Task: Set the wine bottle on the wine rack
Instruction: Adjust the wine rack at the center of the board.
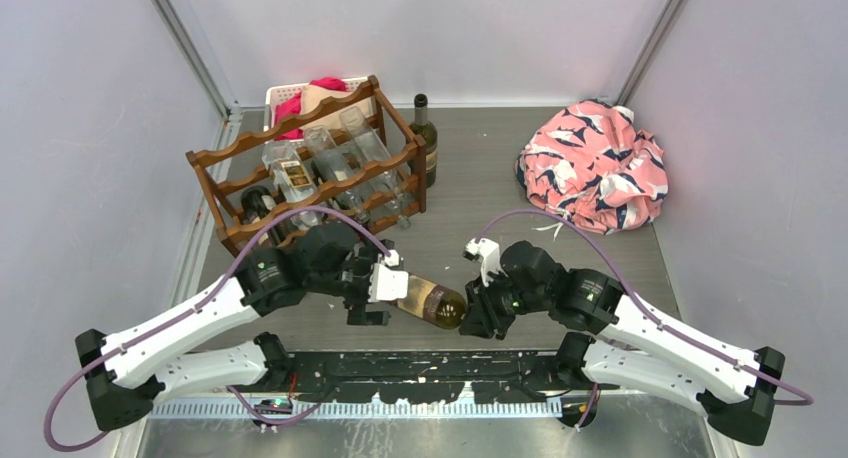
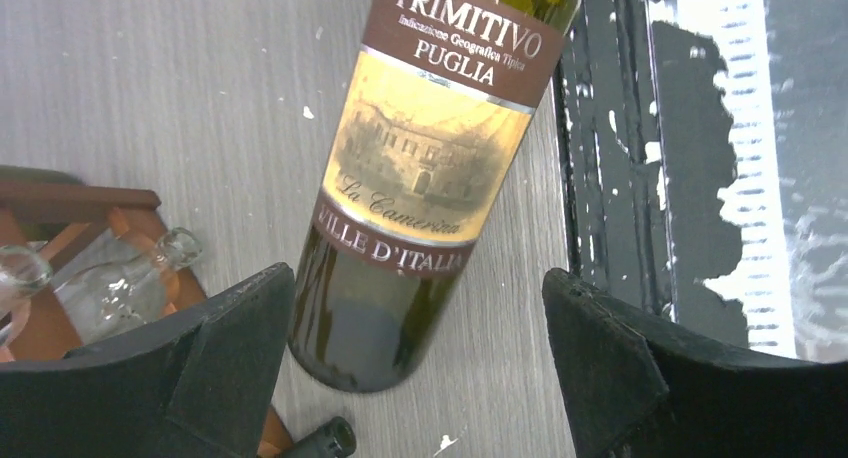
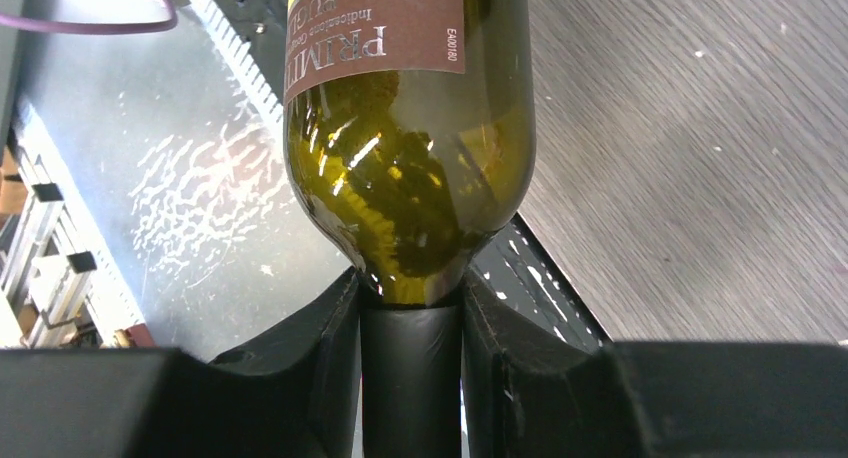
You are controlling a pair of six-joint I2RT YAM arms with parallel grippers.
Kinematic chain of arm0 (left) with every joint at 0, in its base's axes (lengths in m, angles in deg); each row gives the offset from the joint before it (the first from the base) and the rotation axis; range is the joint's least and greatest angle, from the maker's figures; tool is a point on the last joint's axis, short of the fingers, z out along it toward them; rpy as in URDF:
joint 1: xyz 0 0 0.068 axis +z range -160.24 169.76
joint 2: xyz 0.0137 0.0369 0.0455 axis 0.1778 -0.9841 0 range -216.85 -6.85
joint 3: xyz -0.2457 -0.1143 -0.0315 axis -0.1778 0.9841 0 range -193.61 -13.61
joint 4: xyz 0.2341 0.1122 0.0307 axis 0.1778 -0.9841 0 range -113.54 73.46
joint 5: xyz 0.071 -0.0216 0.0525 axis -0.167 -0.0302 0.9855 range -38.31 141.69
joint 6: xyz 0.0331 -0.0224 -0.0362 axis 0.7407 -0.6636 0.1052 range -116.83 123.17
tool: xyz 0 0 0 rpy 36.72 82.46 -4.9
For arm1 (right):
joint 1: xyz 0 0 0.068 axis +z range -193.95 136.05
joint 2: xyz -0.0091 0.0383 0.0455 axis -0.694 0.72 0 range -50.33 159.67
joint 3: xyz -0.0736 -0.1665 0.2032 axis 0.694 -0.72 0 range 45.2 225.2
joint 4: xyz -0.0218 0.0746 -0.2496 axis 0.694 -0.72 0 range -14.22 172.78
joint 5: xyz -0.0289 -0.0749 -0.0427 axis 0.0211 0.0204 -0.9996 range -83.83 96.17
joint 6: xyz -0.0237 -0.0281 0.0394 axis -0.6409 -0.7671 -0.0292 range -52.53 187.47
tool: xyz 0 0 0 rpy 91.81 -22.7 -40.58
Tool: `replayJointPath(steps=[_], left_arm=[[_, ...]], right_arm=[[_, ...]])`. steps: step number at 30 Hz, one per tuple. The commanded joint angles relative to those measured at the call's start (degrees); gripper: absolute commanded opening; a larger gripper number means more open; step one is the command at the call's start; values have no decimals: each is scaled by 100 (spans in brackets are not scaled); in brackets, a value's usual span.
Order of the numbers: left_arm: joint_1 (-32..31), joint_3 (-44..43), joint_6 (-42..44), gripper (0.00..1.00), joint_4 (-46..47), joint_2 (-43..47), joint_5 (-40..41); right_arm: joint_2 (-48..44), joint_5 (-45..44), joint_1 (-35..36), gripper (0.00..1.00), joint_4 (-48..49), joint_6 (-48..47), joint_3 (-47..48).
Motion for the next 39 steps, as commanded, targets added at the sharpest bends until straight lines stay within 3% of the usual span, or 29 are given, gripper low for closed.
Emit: replayJointPath(steps=[1, 11, 19, 28, 34, 39], left_arm=[[9, -570, -843, 93, 225, 207, 301], [433, -2582, -1988, 87, -758, -735, 1781], [1480, -3735, -1802, 79, -1551, -1882, 2926], [1984, -4100, -1396, 75, -1193, -2649, 3042], [2189, -4615, -1404, 57, -1415, -3296, 2645], [2305, -4768, -1391, 48, -1556, -3624, 2530]], right_arm=[[-352, -236, -24, 1, 669, 160, 109], [-429, -367, -28, 1, 1003, 227, -55], [-475, -173, -28, 1, 1718, 436, -304], [-343, 13, -16, 1, 2079, 478, -429], [-381, 39, -24, 1, 2092, 476, -472], [-451, 52, -25, 1, 2178, 505, -527]])
